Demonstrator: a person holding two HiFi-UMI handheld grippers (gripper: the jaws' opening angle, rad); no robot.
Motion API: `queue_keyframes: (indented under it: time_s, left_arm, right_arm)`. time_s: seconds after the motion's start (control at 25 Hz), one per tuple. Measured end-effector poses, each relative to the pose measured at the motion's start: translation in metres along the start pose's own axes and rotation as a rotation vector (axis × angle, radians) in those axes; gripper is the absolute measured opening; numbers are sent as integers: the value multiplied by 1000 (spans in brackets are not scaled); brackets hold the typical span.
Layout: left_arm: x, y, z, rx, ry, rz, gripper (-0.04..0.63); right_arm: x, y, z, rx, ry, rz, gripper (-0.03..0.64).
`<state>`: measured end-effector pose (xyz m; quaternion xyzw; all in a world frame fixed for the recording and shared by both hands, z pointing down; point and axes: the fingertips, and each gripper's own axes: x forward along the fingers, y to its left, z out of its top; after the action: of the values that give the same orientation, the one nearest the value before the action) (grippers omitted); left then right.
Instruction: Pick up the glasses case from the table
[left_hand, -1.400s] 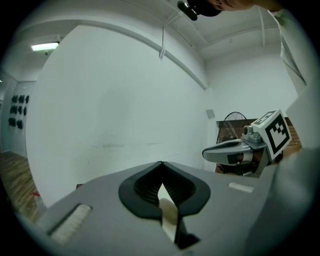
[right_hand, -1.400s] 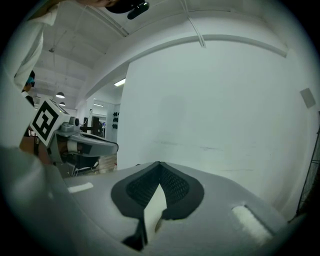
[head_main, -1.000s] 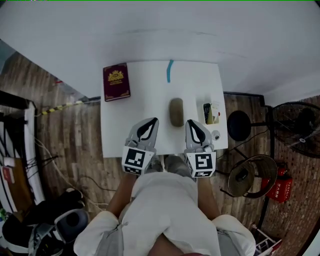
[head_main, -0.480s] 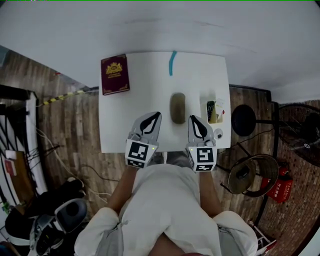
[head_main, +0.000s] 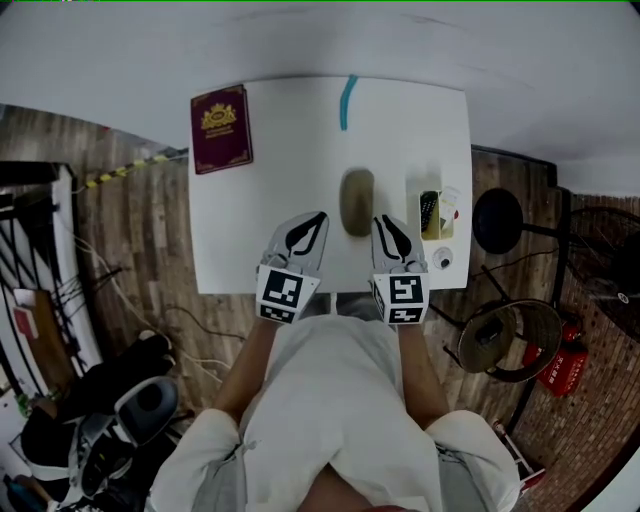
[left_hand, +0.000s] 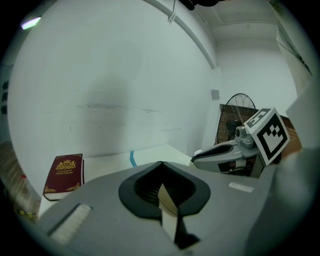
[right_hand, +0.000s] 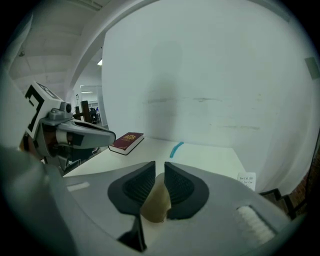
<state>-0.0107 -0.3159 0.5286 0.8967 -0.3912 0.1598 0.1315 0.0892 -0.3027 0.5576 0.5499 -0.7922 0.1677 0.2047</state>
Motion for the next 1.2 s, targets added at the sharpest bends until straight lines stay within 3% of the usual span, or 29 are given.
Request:
queue_keyframes:
  time_s: [0.32,0.68,1.2]
  left_arm:
    - [20,-6,-27,-14,64,-21,18]
    - [36,-7,-50,-29,112,-25,18]
    - [43,-4,-68,-55,153,-20,18]
  right_arm:
    - [27,-1,-38,46,95,3,153]
    - [53,2,-72,60,177,20,212]
    - [82,12,-100,112,273,38,380]
